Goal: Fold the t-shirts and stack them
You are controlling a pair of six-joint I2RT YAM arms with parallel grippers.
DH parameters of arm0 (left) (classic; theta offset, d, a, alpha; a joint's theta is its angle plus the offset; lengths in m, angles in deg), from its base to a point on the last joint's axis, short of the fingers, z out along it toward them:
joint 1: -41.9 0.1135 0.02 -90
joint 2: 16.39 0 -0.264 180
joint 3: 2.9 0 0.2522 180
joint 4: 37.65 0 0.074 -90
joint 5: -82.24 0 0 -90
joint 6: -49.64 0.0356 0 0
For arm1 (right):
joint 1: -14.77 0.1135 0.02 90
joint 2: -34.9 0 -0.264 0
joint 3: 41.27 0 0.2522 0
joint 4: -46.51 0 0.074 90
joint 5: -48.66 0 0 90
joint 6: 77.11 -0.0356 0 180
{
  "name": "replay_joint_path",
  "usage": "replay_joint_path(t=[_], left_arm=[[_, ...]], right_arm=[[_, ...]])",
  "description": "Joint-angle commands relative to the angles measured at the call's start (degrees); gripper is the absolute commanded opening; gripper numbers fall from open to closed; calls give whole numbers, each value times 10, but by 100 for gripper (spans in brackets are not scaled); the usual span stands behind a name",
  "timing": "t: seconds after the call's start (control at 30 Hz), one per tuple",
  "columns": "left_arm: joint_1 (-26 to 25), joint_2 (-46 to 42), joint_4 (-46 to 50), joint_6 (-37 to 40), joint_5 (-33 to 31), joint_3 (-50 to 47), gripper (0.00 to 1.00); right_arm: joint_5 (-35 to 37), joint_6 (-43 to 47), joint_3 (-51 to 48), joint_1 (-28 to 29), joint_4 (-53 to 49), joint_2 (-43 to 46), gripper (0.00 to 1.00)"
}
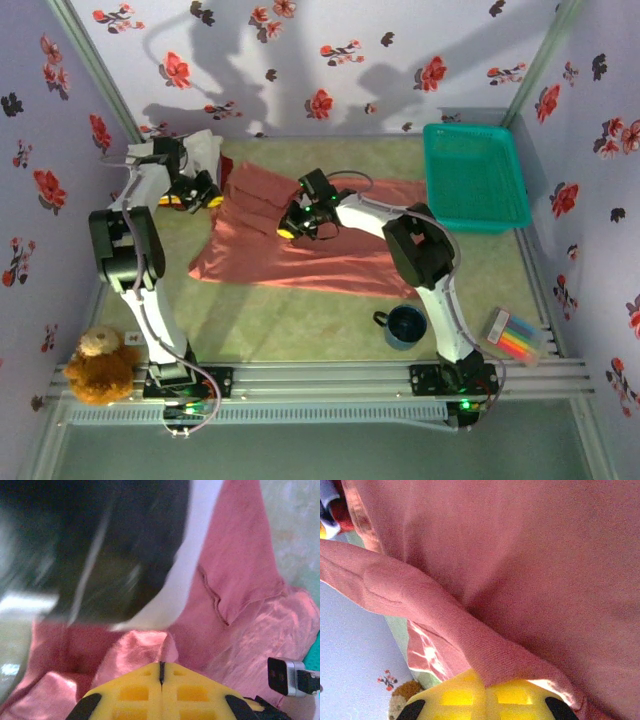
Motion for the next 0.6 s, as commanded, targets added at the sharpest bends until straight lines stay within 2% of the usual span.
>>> replay_joint_path(t=[0.0, 0.2, 0.23, 0.3, 0.37, 0.4, 0.43, 0.57], left_arm=[[-8, 32, 4, -14, 8, 41, 0], [-13, 81, -14, -31, 22, 84, 0], [-14, 90, -19, -38, 29, 91, 0], [-16, 100, -31, -49, 36, 98, 2], [-18, 107, -33, -53, 36, 111, 30], [-18, 109, -30, -52, 37, 118, 37], [-19, 111, -23, -49, 37, 129, 40], [-20, 77, 10, -24, 22, 133, 44]], right_arm=[[-15, -36, 3, -20, 43, -15, 0], [-34, -47, 28, -37, 55, -45, 1], [-33, -47, 28, -40, 57, -45, 3], [-28, -46, 25, -47, 62, -42, 12], [-21, -48, 16, -54, 71, -33, 20], [-18, -49, 11, -56, 77, -28, 26], [-15, -47, 7, -57, 76, -22, 34], [-4, -6, 2, -53, 25, 8, 40]])
